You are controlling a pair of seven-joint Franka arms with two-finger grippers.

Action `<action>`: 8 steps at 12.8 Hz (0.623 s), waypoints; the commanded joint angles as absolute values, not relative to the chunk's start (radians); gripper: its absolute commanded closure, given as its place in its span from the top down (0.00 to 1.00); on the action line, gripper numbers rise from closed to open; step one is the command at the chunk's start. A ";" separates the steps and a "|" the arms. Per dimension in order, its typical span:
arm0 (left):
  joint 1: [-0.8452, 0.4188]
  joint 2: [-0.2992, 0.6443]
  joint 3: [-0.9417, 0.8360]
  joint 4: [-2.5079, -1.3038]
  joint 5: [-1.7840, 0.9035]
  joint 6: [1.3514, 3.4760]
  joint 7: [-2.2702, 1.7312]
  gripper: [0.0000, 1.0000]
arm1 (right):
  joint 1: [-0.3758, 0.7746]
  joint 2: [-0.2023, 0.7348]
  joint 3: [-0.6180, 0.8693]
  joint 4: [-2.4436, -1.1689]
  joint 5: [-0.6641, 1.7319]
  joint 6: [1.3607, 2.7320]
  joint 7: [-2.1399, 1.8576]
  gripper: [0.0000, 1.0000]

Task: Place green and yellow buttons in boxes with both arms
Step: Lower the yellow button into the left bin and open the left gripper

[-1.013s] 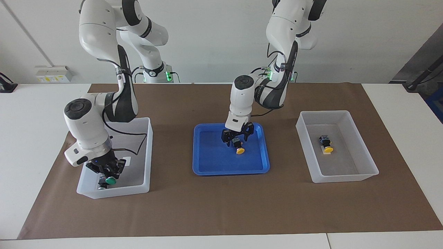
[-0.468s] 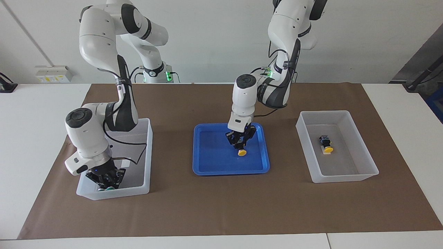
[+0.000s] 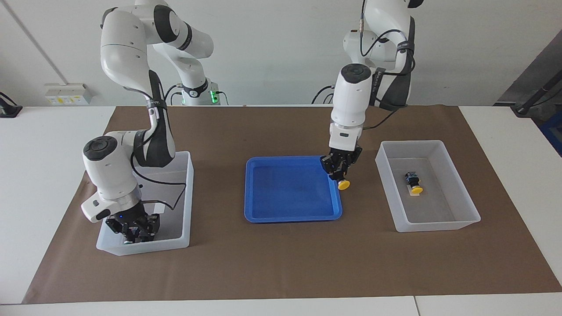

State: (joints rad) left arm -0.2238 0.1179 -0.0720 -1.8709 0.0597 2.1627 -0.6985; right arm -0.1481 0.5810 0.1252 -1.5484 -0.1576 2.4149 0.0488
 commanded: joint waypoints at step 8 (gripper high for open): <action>0.064 0.069 -0.080 -2.112 -0.020 2.360 -0.233 0.00 | -0.071 0.200 0.138 -1.701 -0.129 2.076 0.120 1.00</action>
